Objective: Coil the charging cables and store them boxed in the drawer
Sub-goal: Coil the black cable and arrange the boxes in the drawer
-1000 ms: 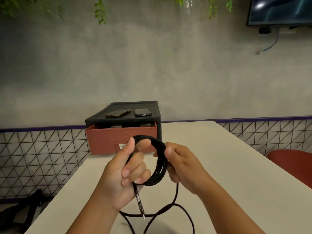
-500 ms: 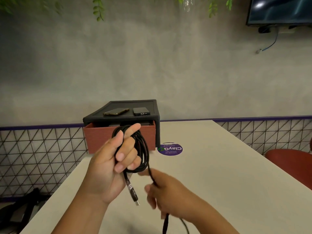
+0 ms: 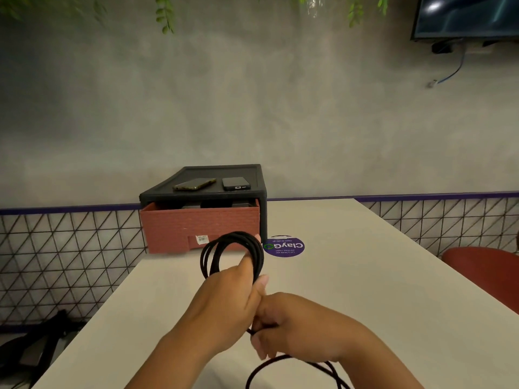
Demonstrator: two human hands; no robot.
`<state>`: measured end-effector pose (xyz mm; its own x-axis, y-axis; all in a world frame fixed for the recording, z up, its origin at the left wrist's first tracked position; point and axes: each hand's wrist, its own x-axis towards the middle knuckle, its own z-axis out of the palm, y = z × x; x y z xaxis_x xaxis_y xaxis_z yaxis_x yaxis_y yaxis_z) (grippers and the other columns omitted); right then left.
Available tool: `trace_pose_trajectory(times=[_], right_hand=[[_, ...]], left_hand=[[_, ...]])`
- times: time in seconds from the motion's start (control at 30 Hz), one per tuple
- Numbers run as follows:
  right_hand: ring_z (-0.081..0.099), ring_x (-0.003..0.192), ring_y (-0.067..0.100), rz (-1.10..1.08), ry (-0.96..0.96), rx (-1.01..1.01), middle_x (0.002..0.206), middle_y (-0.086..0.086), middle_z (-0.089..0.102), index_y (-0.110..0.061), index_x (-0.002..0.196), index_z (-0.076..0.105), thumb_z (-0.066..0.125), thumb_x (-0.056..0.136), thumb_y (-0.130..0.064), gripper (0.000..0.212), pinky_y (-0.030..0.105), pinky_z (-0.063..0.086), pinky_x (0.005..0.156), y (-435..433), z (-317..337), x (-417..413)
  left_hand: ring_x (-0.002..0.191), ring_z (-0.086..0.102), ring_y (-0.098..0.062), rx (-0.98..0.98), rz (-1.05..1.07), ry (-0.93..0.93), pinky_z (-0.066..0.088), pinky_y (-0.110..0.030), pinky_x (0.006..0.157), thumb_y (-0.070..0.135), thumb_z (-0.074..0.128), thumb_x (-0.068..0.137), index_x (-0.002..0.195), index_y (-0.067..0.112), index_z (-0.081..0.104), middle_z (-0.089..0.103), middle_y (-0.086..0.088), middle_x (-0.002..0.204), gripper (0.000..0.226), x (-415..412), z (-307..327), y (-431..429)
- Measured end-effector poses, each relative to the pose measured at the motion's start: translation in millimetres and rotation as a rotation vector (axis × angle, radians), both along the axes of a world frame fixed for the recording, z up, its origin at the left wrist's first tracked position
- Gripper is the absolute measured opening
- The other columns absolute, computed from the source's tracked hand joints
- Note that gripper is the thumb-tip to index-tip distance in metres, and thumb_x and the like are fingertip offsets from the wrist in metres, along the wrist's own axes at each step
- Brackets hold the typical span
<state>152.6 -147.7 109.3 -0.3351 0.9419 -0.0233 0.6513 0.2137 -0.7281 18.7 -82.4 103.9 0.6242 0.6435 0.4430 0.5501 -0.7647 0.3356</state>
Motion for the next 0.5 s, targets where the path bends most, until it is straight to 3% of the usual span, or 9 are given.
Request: trace_pose_trajectory(times=[0.1, 0.17, 0.23, 0.33, 0.5], right_hand=[[0.050, 0.061, -0.001, -0.065, 0.063, 0.034, 0.058, -0.018, 0.057, -0.039, 0.061, 0.057, 0.054, 0.085, -0.006, 0.040, 0.023, 0.042, 0.068, 0.5, -2.9, 6.4], [0.051, 0.063, 0.002, -0.089, 0.061, 0.063, 0.063, -0.016, 0.058, -0.035, 0.072, 0.062, 0.056, 0.085, -0.008, 0.030, 0.028, 0.046, 0.072, 0.7, -2.4, 8.0], [0.053, 0.062, 0.004, -0.074, 0.015, 0.087, 0.068, -0.014, 0.058, -0.025, 0.088, 0.068, 0.057, 0.086, -0.010, 0.018, 0.026, 0.048, 0.070, 0.8, 0.2, 9.6], [0.051, 0.052, -0.001, -0.031, -0.055, 0.088, 0.067, -0.014, 0.055, -0.020, 0.100, 0.067, 0.056, 0.090, -0.015, 0.016, 0.015, 0.043, 0.058, 0.6, 6.4, 15.2], [0.043, 0.048, 0.001, -0.032, 0.002, 0.095, 0.050, -0.013, 0.049, -0.022, 0.084, 0.069, 0.061, 0.089, -0.023, 0.009, 0.011, 0.034, 0.051, 3.0, 17.9, 30.7]], left_hand=[[0.065, 0.047, -0.015, 0.004, 0.042, 0.080, 0.034, -0.027, 0.060, 0.043, 0.027, 0.098, 0.089, 0.030, 0.035, 0.044, 0.007, 0.063, 0.017, -0.2, 3.6, -1.8], [0.063, 0.046, -0.013, -0.004, 0.059, 0.134, 0.034, -0.027, 0.059, 0.045, 0.025, 0.097, 0.073, 0.030, 0.026, 0.043, 0.008, 0.063, 0.028, -1.5, 6.8, -2.5], [0.062, 0.045, -0.013, -0.004, 0.067, 0.172, 0.033, -0.027, 0.059, 0.047, 0.024, 0.097, 0.070, 0.031, 0.024, 0.044, 0.007, 0.063, 0.031, -3.0, 8.0, -0.9], [0.062, 0.044, -0.013, 0.021, 0.061, 0.198, 0.032, -0.028, 0.059, 0.047, 0.024, 0.097, 0.070, 0.029, 0.023, 0.042, 0.007, 0.063, 0.033, -2.6, 8.3, -0.4], [0.055, 0.039, -0.011, -0.033, -0.023, 0.147, 0.031, -0.027, 0.056, 0.048, 0.032, 0.096, 0.069, 0.027, 0.033, 0.041, 0.006, 0.060, 0.034, -0.9, 10.2, 1.1]])
